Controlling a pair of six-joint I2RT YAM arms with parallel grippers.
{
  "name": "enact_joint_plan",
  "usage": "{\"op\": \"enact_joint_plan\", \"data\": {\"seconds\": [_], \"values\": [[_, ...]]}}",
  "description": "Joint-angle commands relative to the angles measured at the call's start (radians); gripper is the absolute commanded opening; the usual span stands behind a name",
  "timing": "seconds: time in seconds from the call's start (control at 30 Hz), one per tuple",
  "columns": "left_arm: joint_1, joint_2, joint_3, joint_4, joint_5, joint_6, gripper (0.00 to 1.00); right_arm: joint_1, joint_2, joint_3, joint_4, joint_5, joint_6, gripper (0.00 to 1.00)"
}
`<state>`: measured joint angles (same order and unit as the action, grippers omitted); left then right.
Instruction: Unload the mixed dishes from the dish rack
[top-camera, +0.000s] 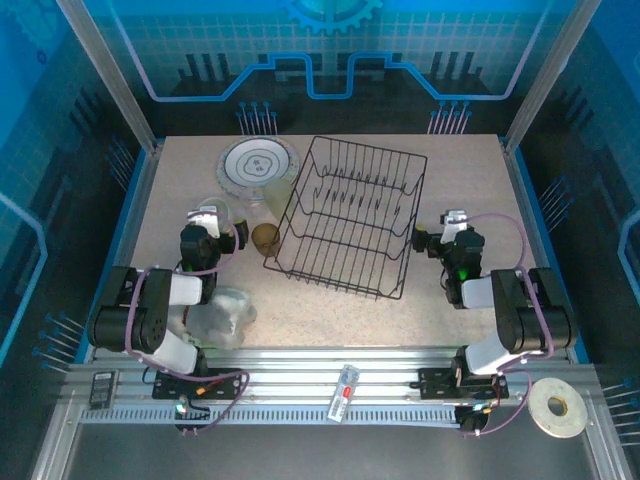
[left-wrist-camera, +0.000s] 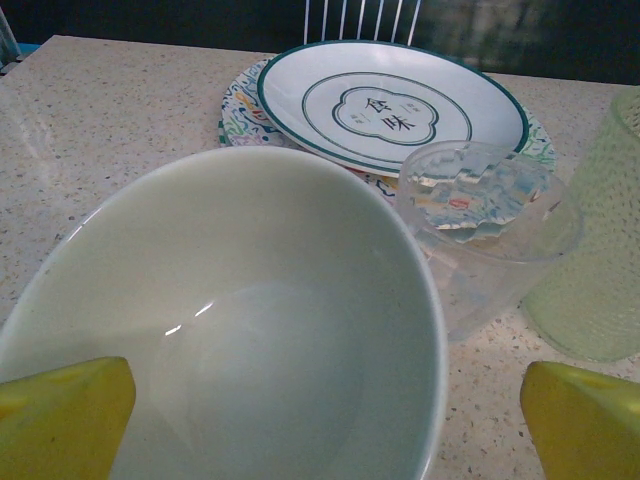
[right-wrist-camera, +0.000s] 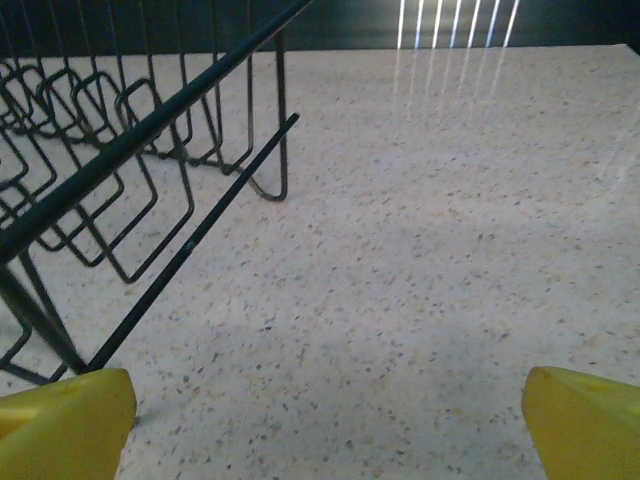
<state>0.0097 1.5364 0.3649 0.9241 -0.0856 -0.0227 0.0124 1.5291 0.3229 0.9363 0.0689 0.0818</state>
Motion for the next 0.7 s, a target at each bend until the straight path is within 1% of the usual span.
{"op": "enact_joint_plan", "data": {"seconds": [0.0,0.1,0.27,0.47,0.67], "values": [[-0.010,0.009,0.018,-0.012,-0.007,0.016,0.99,0.014,0.002,0.035,0.011,0.004,-0.041,1.00],[-0.011,0.011,0.018,-0.013,-0.006,0.017,0.99,0.024,0.004,0.043,0.004,0.027,-0.046,1.00],[-0.011,0.009,0.018,-0.012,-0.006,0.017,0.99,0.064,0.008,0.062,-0.025,0.103,-0.071,1.00],[-0.011,0.009,0.018,-0.013,-0.006,0.016,0.99,0.088,0.011,0.058,-0.014,0.108,-0.100,1.00],[-0.011,0.008,0.017,-0.012,-0.007,0.017,0.99,0.088,0.011,0.059,-0.016,0.104,-0.099,1.00]]}}
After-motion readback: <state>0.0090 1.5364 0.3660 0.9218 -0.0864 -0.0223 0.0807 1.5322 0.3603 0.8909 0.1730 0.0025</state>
